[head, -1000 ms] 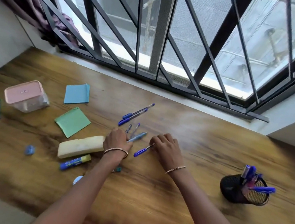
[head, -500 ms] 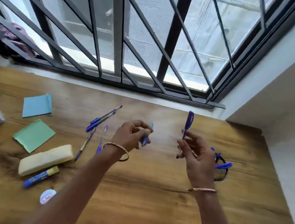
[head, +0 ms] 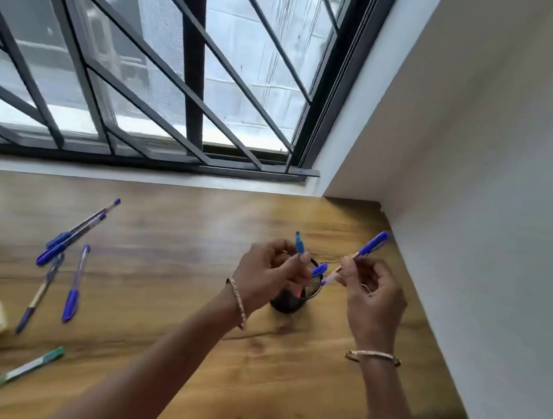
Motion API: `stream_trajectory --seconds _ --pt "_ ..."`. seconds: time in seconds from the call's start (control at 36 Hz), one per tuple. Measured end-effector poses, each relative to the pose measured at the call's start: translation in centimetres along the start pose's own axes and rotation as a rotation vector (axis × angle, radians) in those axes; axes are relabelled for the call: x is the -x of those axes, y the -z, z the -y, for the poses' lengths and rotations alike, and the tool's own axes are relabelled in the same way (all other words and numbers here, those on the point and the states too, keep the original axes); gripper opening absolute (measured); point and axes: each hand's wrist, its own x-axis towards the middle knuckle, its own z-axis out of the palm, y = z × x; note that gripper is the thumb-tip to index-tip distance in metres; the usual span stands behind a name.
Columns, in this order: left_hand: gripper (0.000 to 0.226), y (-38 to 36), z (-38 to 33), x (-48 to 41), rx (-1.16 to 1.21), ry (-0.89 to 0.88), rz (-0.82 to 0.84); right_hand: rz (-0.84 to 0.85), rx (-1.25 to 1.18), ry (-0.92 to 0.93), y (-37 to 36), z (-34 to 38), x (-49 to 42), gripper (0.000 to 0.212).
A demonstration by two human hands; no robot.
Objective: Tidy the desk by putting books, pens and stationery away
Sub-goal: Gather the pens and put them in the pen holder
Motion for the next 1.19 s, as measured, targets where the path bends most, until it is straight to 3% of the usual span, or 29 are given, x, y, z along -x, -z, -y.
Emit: stream_trajectory --seconds 0.14,0.31,0.47,0.67,0.75,0.89,1.0,1.19 --pt "0.006 -0.7 2.7 -1.6 -0.362 -0.036 -0.136 0.136 0.157 0.06 -1.9 -1.7 0.2 0.011" --pt "0.004 -0.1 4.3 -1.5 -0.476 0.05 -0.183 0.288 0.311 0.054 -3.4 -3.0 0.4 0.017" --pt "0.015 1.4 3.7 -0.6 -0.501 -0.024 -0.309 0.178 0.305 0.064 -2.8 -2.1 0.2 0.02" --pt "0.009 7.2 3.4 2.1 -0.457 -0.011 -0.513 0.137 0.23 0.267 -4.5 0.6 1.1 0.008" --pt "0.003 11.5 4.0 4.0 -0.481 0.053 -0.651 0.252 0.185 0.347 -7.5 1.9 2.5 0.005" --pt "0.006 18.8 5.1 7.8 -0.517 0.198 -0.848 0.593 0.081 0.473 -14.5 3.7 5.5 0.005" --pt "0.016 23.4 4.9 10.5 -0.751 0.244 -0.973 0.815 0.124 0.571 -20.5 4.0 8.0 0.015" --pt "0.026 28.9 4.7 11.6 -1.07 0.324 -0.912 1.098 0.243 0.732 -28.7 5.6 11.7 0.034"
